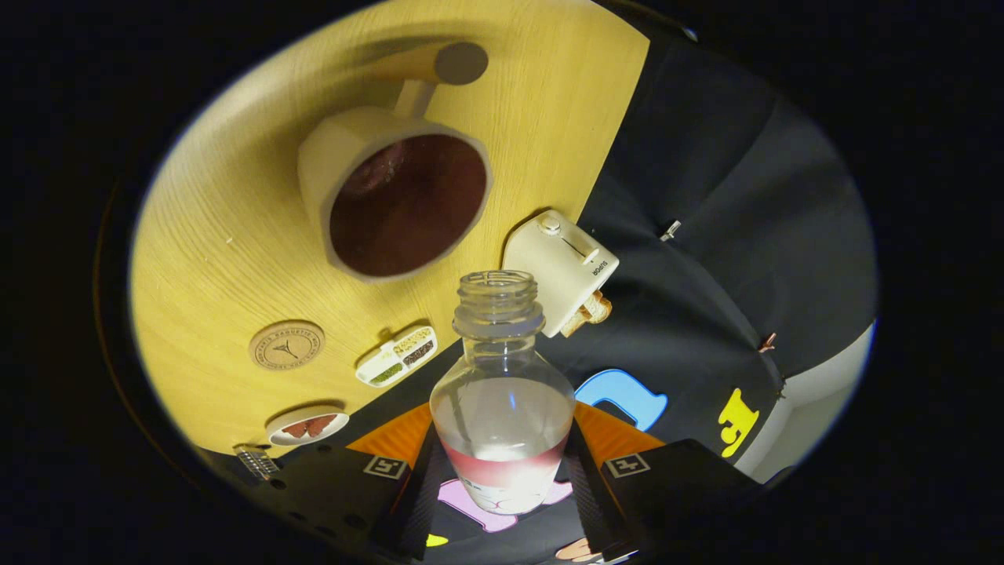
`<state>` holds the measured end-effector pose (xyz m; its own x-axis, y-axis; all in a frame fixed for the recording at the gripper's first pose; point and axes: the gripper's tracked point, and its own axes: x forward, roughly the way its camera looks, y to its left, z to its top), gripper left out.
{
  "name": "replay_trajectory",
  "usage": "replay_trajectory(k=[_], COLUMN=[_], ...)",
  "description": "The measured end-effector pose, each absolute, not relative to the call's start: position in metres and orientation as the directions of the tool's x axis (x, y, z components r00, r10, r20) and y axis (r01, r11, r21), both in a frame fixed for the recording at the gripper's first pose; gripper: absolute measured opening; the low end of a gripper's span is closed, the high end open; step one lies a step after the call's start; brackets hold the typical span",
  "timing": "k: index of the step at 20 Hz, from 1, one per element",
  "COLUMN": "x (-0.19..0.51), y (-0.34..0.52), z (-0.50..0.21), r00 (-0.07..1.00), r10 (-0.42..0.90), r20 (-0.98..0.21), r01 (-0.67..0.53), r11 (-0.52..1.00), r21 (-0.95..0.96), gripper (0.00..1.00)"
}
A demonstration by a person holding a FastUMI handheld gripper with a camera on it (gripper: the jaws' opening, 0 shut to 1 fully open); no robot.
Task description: Take the bottle from table, then pour the juice into the cup, finally place the bottle on the coaster
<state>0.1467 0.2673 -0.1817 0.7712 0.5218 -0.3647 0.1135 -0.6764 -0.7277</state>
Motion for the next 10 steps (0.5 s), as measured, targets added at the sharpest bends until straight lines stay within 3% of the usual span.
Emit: replay_trajectory(k=[5, 10], x=[0.147, 0.147], y=[0.243, 0.223], z=[-0.196, -0.186], r00=[0.784, 0.793], r10=[0.481, 0.468], r20=[-0.392, -0.390], r01=[-0.070, -0.277], r11=[-0.560, -0.293], r21=[-0.825, -0.915], gripper=[0.76, 0.76])
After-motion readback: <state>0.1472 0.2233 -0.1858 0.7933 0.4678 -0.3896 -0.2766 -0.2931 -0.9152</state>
